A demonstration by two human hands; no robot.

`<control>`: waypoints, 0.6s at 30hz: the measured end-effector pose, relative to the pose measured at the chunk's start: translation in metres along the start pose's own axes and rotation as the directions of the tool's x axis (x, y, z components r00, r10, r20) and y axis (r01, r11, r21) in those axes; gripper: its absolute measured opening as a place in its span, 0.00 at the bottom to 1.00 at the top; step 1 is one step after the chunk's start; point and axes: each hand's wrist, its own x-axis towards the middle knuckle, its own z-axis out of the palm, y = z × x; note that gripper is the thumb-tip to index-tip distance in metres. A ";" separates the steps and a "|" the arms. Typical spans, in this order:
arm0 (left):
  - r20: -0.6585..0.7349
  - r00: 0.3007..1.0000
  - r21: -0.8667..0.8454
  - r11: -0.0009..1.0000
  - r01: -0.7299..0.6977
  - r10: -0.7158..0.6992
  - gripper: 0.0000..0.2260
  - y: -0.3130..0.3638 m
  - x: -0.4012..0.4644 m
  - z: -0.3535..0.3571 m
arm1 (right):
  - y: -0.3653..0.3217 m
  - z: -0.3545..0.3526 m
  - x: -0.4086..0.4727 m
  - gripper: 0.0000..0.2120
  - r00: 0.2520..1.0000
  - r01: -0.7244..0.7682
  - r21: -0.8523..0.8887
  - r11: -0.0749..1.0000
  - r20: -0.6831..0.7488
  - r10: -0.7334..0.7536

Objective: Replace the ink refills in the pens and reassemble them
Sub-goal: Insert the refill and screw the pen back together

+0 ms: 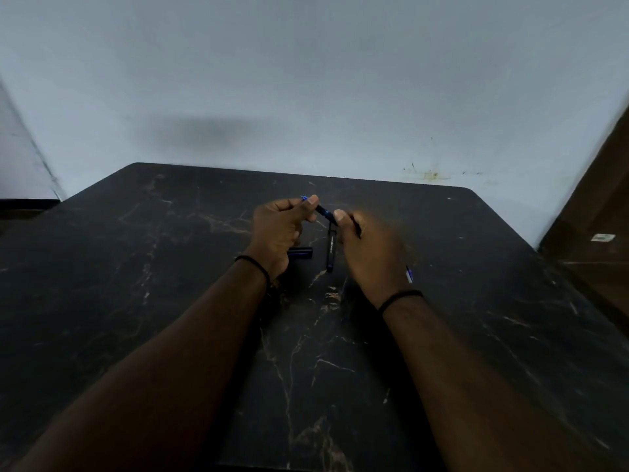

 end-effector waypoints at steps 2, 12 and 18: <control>0.004 1.000 -0.006 1.000 0.001 -0.001 0.09 -0.001 0.000 0.000 | 0.001 0.001 0.001 0.08 1.000 -0.025 0.095 0.995 0.005 0.025; 0.020 1.000 -0.032 0.999 -0.004 0.004 0.11 -0.005 0.005 -0.004 | 0.005 0.005 0.003 0.12 0.999 -0.025 0.084 0.996 0.024 0.023; 0.023 1.000 -0.040 0.999 -0.006 0.007 0.12 -0.007 0.008 -0.005 | 0.010 0.007 0.002 0.12 1.000 0.018 0.043 0.999 0.019 -0.019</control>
